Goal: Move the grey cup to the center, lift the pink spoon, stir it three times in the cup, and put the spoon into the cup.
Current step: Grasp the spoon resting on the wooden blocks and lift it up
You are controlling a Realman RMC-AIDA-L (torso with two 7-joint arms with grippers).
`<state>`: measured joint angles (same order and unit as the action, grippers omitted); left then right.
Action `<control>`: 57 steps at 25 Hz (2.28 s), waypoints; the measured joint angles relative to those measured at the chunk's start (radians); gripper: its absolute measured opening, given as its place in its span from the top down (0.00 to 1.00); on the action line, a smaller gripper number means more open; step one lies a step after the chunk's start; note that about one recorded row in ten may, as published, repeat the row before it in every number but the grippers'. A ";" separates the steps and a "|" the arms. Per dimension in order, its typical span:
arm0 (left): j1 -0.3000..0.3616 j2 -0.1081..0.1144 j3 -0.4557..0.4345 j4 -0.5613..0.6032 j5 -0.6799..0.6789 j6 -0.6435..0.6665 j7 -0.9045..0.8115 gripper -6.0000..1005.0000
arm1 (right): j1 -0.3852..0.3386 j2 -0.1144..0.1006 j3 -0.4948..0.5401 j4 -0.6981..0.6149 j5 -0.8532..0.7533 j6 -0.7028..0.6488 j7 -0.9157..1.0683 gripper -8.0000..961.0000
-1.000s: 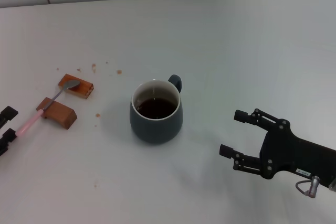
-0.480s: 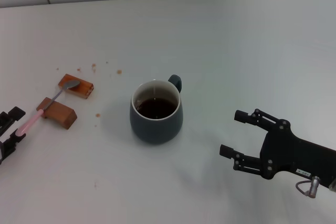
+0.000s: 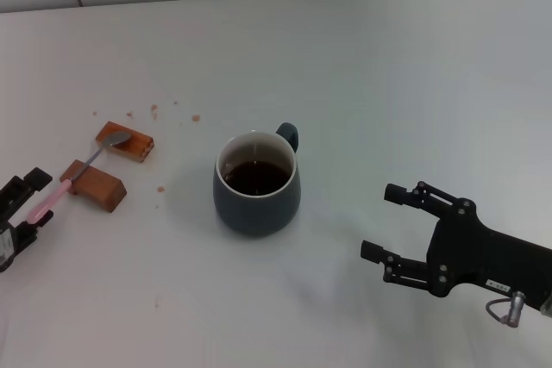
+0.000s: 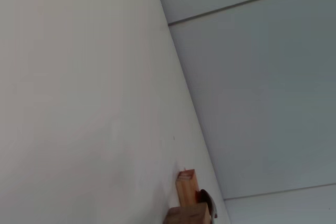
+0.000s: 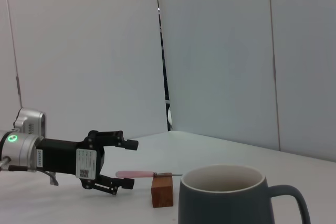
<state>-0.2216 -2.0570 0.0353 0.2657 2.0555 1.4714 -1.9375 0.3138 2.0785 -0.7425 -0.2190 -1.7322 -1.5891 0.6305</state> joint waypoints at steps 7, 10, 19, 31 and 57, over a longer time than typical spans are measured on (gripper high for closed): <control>-0.006 0.000 0.000 -0.007 0.000 -0.003 0.002 0.14 | -0.005 0.000 0.000 -0.010 -0.001 0.000 0.000 0.13; -0.008 -0.001 0.000 -0.009 0.000 -0.011 0.002 0.14 | -0.006 0.000 0.000 -0.010 -0.001 0.000 0.000 0.13; -0.017 -0.002 0.000 -0.019 -0.001 -0.021 0.002 0.16 | -0.006 0.000 0.000 -0.011 -0.001 0.002 0.000 0.13; -0.021 -0.002 0.004 -0.030 0.000 -0.030 0.005 0.34 | -0.006 0.000 0.000 -0.013 -0.001 0.001 0.000 0.13; -0.021 -0.002 0.009 -0.057 0.000 -0.055 0.003 0.51 | -0.005 0.000 0.000 -0.026 -0.006 -0.007 0.000 0.13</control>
<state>-0.2424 -2.0595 0.0445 0.2083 2.0555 1.4164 -1.9342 0.3084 2.0785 -0.7424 -0.2454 -1.7381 -1.5957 0.6304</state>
